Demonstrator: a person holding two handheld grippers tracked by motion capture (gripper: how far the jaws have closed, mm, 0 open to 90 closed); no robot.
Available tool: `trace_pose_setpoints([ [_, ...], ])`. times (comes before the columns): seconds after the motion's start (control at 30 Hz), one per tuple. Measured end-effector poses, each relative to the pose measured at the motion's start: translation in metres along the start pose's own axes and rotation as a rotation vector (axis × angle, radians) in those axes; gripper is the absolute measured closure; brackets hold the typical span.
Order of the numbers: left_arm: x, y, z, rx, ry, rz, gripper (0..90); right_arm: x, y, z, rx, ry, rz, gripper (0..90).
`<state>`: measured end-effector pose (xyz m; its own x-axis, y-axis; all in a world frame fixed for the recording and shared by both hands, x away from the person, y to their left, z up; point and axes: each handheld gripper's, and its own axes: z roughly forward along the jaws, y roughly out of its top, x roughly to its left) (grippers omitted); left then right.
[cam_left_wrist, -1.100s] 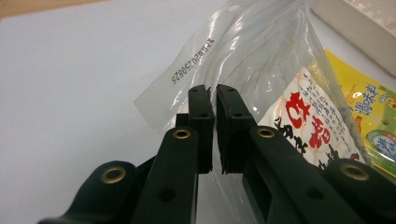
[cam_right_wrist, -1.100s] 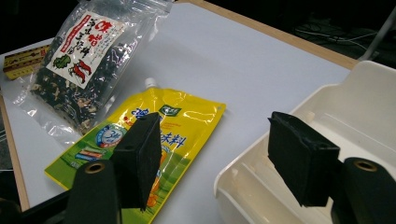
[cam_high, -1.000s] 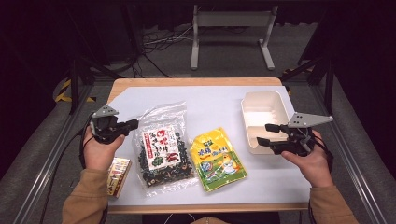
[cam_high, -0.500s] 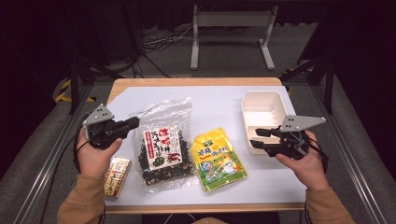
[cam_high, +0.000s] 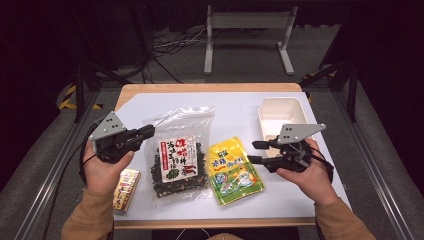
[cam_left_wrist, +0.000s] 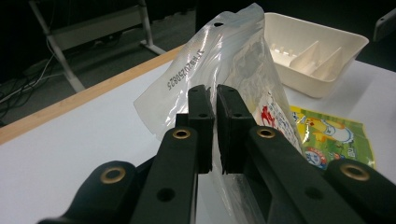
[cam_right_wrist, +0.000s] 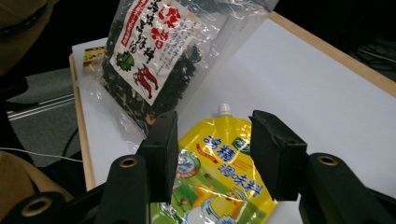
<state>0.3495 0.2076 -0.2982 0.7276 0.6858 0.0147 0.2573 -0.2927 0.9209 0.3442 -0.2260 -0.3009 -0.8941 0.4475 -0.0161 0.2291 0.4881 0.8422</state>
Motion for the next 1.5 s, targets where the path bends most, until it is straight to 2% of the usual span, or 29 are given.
trace_pose_setpoints([
  [0.17, -0.005, 0.004, -0.005, -0.015, -0.017, 0.029, 85.7, -0.003, 0.012, 0.014, -0.008, 0.031, 0.03, 48.6],
  [0.27, -0.008, 0.006, -0.009, -0.029, -0.023, 0.055, 85.7, -0.005, 0.019, 0.026, -0.006, 0.031, 0.038, 45.7],
  [0.47, -0.014, 0.009, -0.015, -0.051, -0.039, 0.072, 85.8, -0.007, 0.027, 0.044, 0.005, 0.036, 0.047, 43.2],
  [0.63, -0.021, 0.013, -0.019, -0.082, -0.058, 0.092, 85.7, -0.009, 0.035, 0.057, -0.007, 0.059, 0.074, 40.1],
  [0.77, -0.026, 0.016, -0.022, -0.099, -0.072, 0.108, 85.7, -0.012, 0.041, 0.069, -0.009, 0.088, 0.091, 39.3],
  [0.9, -0.028, 0.017, -0.024, -0.119, -0.08, 0.104, 85.7, -0.011, 0.044, 0.075, -0.006, 0.106, 0.097, 39.4],
  [1.07, -0.029, 0.018, -0.028, -0.145, -0.105, 0.101, 87.1, -0.012, 0.05, 0.085, -0.011, 0.179, 0.128, 41.5],
  [1.13, -0.028, 0.017, -0.028, -0.147, -0.099, 0.098, 88.0, -0.011, 0.051, 0.089, -0.006, 0.206, 0.133, 50.3],
  [1.2, -0.027, 0.017, -0.027, -0.146, -0.1, 0.093, 88.1, -0.01, 0.053, 0.09, 0.003, 0.194, 0.11, 60.3],
  [1.3, -0.026, 0.016, -0.028, -0.151, -0.099, 0.089, 88.2, -0.01, 0.054, 0.091, 0.014, 0.187, 0.096, 64.3],
  [1.37, -0.025, 0.016, -0.029, -0.155, -0.098, 0.085, 88.3, -0.01, 0.053, 0.089, 0.019, 0.196, 0.08, 76.3],
  [1.5, -0.025, 0.017, -0.031, -0.174, -0.101, 0.078, 88.2, -0.008, 0.054, 0.082, -0.001, 0.208, 0.059, 82.5],
])
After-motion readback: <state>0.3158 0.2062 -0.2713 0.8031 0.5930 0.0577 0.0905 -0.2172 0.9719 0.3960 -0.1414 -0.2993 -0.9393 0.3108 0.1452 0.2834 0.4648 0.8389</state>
